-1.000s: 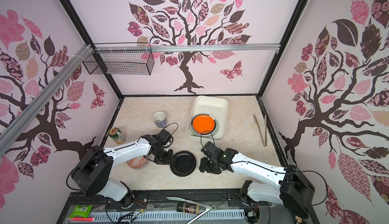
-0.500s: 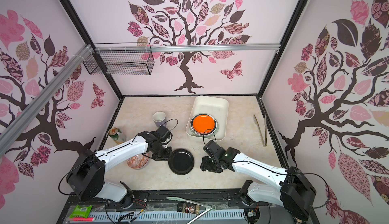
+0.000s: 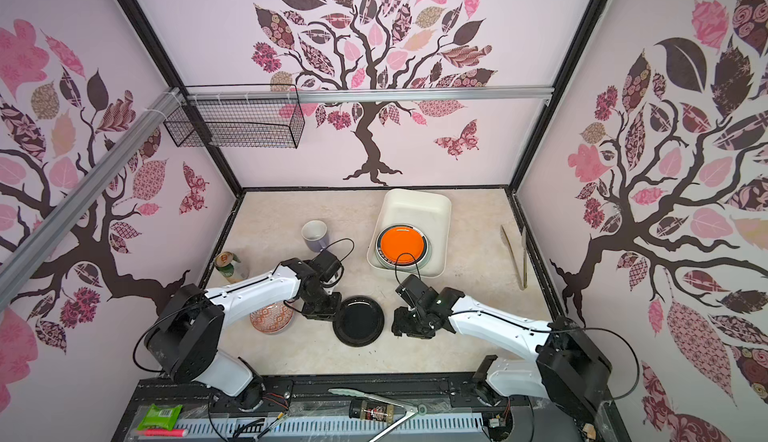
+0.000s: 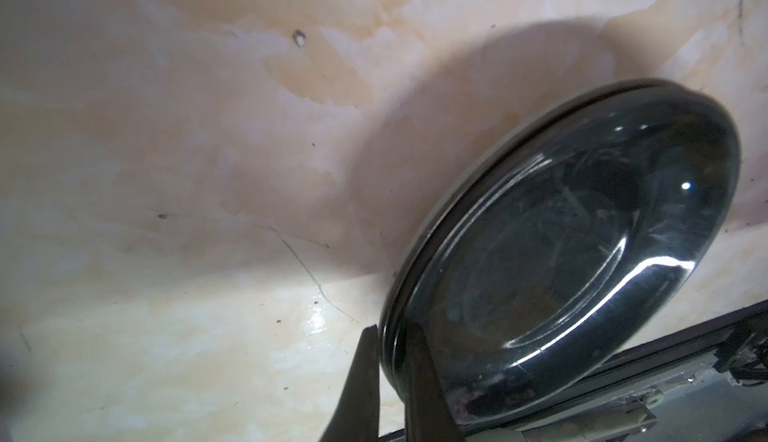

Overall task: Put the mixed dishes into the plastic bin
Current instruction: 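Pinch the black plate rim with both grippers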

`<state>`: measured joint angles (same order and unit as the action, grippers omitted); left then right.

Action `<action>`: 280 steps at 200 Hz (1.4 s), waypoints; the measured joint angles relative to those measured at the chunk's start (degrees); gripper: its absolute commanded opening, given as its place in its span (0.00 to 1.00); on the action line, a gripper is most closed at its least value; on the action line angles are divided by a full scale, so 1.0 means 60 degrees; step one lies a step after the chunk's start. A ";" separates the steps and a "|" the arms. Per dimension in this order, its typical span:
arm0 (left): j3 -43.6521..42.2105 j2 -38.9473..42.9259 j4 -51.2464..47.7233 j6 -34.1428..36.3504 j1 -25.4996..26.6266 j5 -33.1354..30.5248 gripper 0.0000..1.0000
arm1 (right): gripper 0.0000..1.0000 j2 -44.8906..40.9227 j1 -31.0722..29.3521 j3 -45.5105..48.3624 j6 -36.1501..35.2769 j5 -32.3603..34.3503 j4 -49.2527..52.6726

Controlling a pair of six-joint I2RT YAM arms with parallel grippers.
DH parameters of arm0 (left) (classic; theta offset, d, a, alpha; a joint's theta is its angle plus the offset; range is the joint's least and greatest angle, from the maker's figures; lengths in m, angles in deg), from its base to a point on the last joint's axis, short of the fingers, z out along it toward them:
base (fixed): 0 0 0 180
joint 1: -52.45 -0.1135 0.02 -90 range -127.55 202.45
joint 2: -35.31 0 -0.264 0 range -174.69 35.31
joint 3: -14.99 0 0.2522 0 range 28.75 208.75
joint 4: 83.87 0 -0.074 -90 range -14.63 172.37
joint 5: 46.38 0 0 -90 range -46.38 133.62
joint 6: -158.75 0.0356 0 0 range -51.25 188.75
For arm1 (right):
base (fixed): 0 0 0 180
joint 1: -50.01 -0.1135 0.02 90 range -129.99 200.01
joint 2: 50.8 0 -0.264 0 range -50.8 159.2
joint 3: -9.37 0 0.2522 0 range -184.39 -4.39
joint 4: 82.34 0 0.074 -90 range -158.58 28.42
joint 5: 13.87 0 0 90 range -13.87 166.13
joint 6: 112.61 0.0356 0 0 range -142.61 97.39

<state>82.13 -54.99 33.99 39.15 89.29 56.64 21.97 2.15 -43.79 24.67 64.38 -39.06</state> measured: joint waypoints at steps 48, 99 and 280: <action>0.0029 -0.0211 0.0080 0.0022 0.0000 0.0058 0.00 | 0.57 0.1202 0.0000 -0.0984 -0.0597 0.0036 -0.0135; 0.0055 -0.0280 0.0189 0.0113 0.0000 0.0222 0.00 | 0.53 0.1891 0.0000 -0.1246 -0.0882 0.0109 -0.0186; 0.0619 -0.0856 0.0160 0.0725 -0.0033 0.0685 0.00 | 0.17 0.3468 0.0007 -0.2612 -0.1235 0.0601 0.0412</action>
<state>85.85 -60.13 34.95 43.50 89.09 60.75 42.78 2.19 -59.46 17.26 67.99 -36.59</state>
